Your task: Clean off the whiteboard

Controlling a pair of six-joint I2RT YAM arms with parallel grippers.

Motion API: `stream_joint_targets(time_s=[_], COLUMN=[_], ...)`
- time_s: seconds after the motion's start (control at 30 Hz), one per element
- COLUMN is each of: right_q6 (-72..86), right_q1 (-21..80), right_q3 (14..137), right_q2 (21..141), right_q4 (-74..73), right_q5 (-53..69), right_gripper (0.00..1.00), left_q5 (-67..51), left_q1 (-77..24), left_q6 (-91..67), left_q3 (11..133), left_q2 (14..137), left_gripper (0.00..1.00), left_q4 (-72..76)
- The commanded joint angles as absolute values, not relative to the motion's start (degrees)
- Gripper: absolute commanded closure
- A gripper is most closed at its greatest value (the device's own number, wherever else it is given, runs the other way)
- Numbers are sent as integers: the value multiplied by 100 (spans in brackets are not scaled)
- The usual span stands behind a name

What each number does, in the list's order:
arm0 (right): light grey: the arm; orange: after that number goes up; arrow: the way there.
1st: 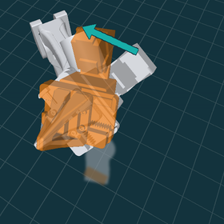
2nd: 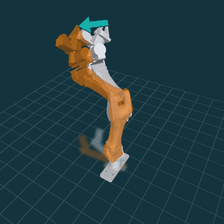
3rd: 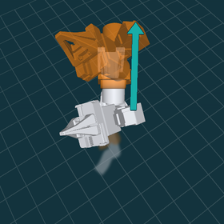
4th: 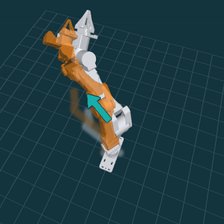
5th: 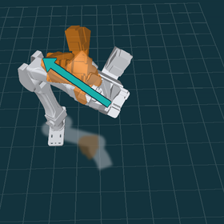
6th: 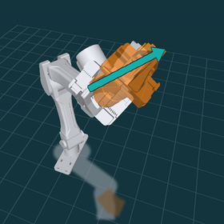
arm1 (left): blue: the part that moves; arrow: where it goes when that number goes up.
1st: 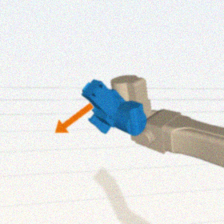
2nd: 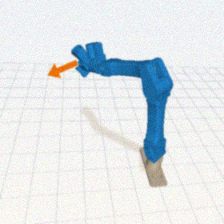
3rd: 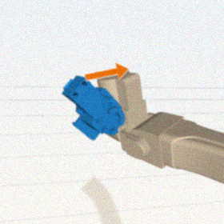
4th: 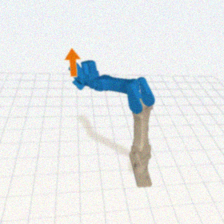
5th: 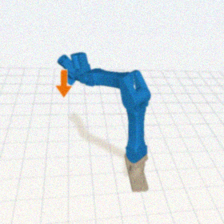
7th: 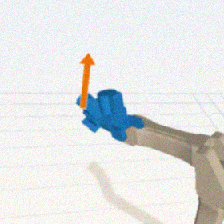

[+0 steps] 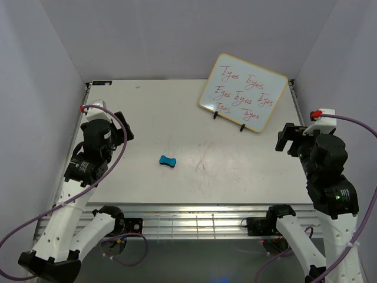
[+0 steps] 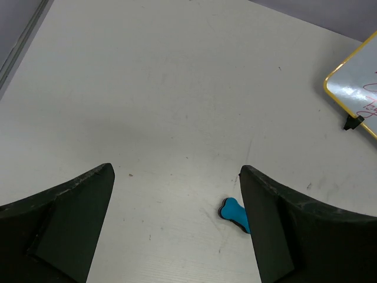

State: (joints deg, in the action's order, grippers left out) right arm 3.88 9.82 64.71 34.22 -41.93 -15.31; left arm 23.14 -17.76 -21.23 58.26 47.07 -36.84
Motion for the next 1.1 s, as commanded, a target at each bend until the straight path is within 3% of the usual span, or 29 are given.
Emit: stream_joint_targets(time_s=[0.0, 0.23, 0.43, 0.63, 0.77, 0.9, 1.07], right_q6=[352, 439, 650, 257, -237, -527, -1270], right_q1=[1002, 1002, 1002, 984, 791, 598, 264], right_q3=[6495, 6391, 5424, 6098, 7467, 9416, 10897], right_q2=[3524, 3577, 3234, 5455, 7403, 8979, 10502], right_q4=[-4043, -3920, -2498, -2225, -2215, -2346, -2655], right_q5=[-1617, -1688, -977, 226, 650, 537, 97], right_gripper=[10, 10, 10, 10, 10, 10, 9], left_q5=[2382, 2382, 2110, 1837, 1961, 1644, 1371], left_q1=[-1811, -1811, -1811, -1811, -1793, -1793, -1793], left_q6=[-2101, -2101, -2206, -2312, -2276, -2206, -2136], left_q3=[5941, 5941, 5679, 4765, 4720, 4597, 4588], left_q2=[4649, 4632, 4719, 5079, 5186, 5142, 5220], left_gripper=[2, 2, 2, 2, 2, 2, 2], left_q4=[-3612, -3612, -3323, -2681, -2813, -2725, -2654])
